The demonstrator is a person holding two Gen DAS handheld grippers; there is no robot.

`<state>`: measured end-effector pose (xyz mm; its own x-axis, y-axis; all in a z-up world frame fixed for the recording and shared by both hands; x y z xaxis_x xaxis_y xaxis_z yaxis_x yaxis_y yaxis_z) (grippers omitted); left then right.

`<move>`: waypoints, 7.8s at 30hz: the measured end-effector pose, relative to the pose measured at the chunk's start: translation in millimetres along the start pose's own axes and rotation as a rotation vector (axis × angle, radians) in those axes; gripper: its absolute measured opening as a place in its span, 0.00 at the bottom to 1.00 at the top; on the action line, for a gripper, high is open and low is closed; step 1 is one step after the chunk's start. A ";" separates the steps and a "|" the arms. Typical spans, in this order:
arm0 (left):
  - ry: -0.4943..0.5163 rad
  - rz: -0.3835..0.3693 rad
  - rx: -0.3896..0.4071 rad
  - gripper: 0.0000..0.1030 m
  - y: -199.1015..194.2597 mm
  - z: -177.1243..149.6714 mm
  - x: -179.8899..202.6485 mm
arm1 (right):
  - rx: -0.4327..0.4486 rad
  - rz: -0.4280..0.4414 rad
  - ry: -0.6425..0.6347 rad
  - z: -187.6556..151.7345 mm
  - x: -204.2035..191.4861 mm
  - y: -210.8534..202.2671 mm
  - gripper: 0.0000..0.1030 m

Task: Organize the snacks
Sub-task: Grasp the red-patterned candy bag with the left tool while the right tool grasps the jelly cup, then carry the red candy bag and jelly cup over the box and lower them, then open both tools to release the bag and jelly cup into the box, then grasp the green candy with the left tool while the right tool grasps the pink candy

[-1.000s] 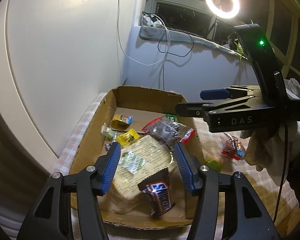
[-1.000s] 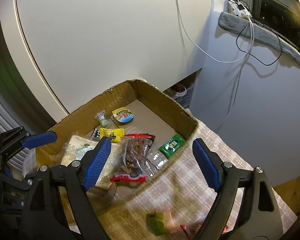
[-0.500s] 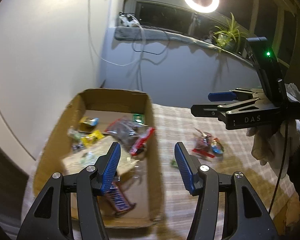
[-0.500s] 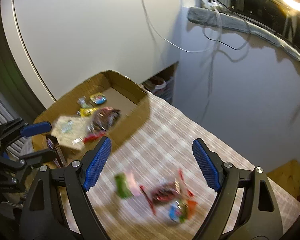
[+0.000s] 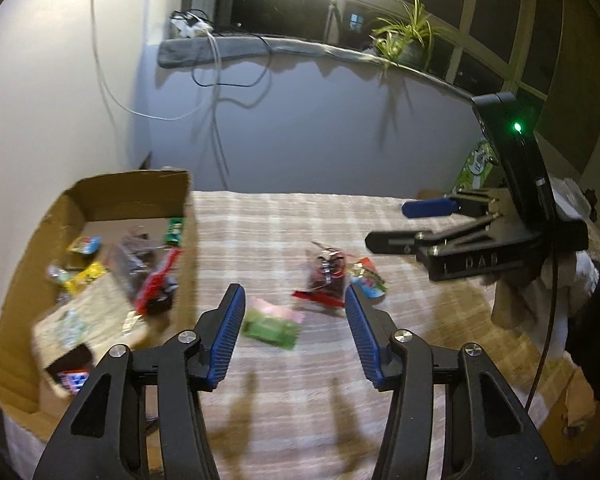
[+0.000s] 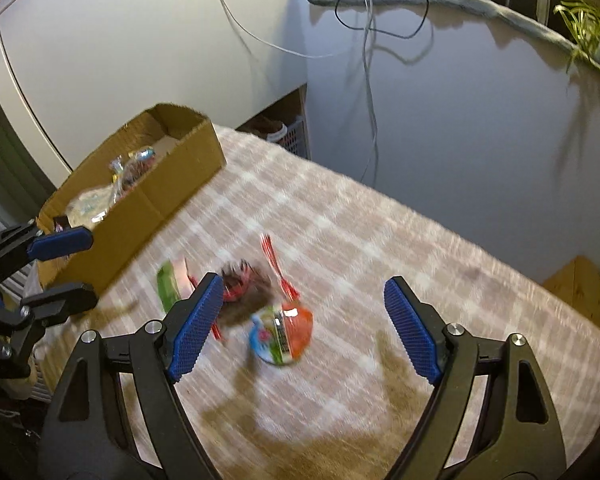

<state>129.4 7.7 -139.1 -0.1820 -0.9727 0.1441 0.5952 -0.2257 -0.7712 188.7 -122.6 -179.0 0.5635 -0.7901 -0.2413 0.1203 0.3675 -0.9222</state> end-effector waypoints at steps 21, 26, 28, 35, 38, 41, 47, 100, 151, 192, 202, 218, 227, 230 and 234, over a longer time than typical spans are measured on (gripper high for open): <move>-0.045 -0.071 -0.152 0.32 73.8 17.3 19.1 | -0.076 0.028 -0.135 -28.8 -27.0 36.7 0.46; -0.032 -0.056 -0.180 0.32 87.6 17.5 19.3 | -0.081 0.019 -0.135 -26.7 -26.5 39.8 0.42; -0.029 -0.052 -0.189 0.32 92.6 17.3 18.6 | -0.083 0.012 -0.142 -26.8 -26.9 39.7 0.42; -0.054 -0.062 -0.196 0.31 103.1 17.2 10.9 | -0.089 -0.001 -0.157 -29.3 -27.9 40.0 0.40; -0.054 -0.057 -0.192 0.30 101.6 17.2 12.0 | -0.090 0.002 -0.151 -30.9 -27.3 38.8 0.38; -0.058 -0.053 -0.183 0.30 97.4 18.5 11.3 | -0.089 0.001 -0.148 -33.0 -26.9 37.1 0.36; -0.064 -0.045 -0.157 0.30 84.1 18.4 8.2 | -0.079 0.011 -0.111 -36.4 -21.3 31.4 0.31; -0.264 0.179 0.064 0.30 -57.8 -21.2 -151.9 | 0.054 0.120 -0.230 106.0 -163.6 34.8 0.31; -0.231 0.231 0.087 0.56 -65.4 -16.6 -138.8 | 0.086 0.079 -0.231 95.8 -146.9 15.7 0.80; -0.169 0.120 0.028 0.35 -55.5 -43.4 -35.7 | -0.130 0.083 -0.389 8.9 -105.1 73.7 0.20; -0.202 0.092 -0.023 0.35 -49.3 -67.3 -16.1 | -0.111 0.085 -0.483 -17.4 -126.6 70.8 0.19; -0.208 0.203 -0.083 0.31 22.7 -54.3 -1.5 | -0.099 0.087 -0.425 -31.1 -85.1 55.9 0.19; -0.196 0.351 -0.141 0.30 52.1 -49.5 -7.8 | -0.061 0.128 -0.403 -34.5 -74.3 54.6 0.19; -0.191 0.375 -0.146 0.31 56.8 -47.4 -9.4 | -0.053 0.158 -0.387 -34.6 -70.8 54.0 0.19; -0.178 0.378 -0.154 0.30 59.7 -44.1 -7.9 | -0.045 0.162 -0.395 -35.5 -70.8 52.8 0.19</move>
<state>131.9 4.3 -213.6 0.1717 -0.9825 -0.0715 0.4682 0.1453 -0.8716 126.2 -64.6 -221.4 0.8431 -0.4720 -0.2575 -0.0258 0.4428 -0.8962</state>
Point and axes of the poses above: each gripper's, at about its wrist camera, not at the fingertips, and y roughly the way its jaws point, x to its right, z to its top, the point moved 6 cm from there along y, roughly the way its jaws point, and after that the axes turned 8 degrees about -x, right-handed, at the moved point
